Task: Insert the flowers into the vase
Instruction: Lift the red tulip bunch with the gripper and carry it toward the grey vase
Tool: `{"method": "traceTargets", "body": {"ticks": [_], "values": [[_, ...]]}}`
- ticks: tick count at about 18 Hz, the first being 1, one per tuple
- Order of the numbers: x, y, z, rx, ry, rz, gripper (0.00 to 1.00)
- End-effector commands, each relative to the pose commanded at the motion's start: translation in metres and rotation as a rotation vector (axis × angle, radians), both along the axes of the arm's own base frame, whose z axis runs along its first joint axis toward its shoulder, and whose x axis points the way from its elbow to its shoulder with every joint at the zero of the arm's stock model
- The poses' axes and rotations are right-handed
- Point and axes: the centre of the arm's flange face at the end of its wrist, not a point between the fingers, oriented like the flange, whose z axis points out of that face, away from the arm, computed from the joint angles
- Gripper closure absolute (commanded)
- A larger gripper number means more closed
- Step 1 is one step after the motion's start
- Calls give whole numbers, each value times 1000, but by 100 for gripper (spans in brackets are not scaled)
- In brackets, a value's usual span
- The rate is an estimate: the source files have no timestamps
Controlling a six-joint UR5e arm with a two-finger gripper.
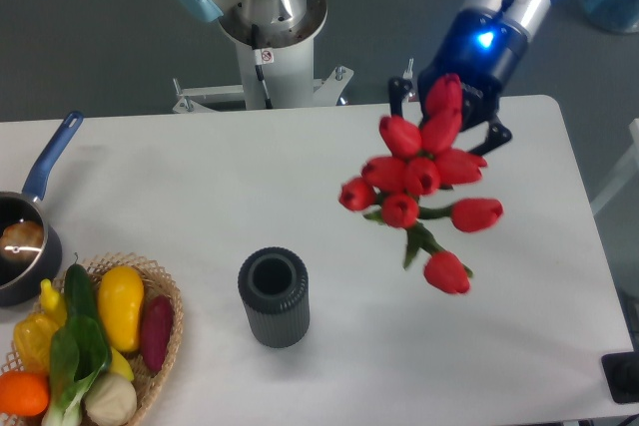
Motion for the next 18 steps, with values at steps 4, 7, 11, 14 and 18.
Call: {"method": "traceTargets", "body": {"ticks": [4, 7, 11, 14, 18], "values": [[7, -3, -2, 80, 15, -30, 100], [9, 1, -20, 126, 100, -89, 100], [16, -1, -33, 156, 145, -119, 100], [24, -2, -35, 178, 132, -127, 100], [38, -3, -29, 200, 135, -138, 100]]}}
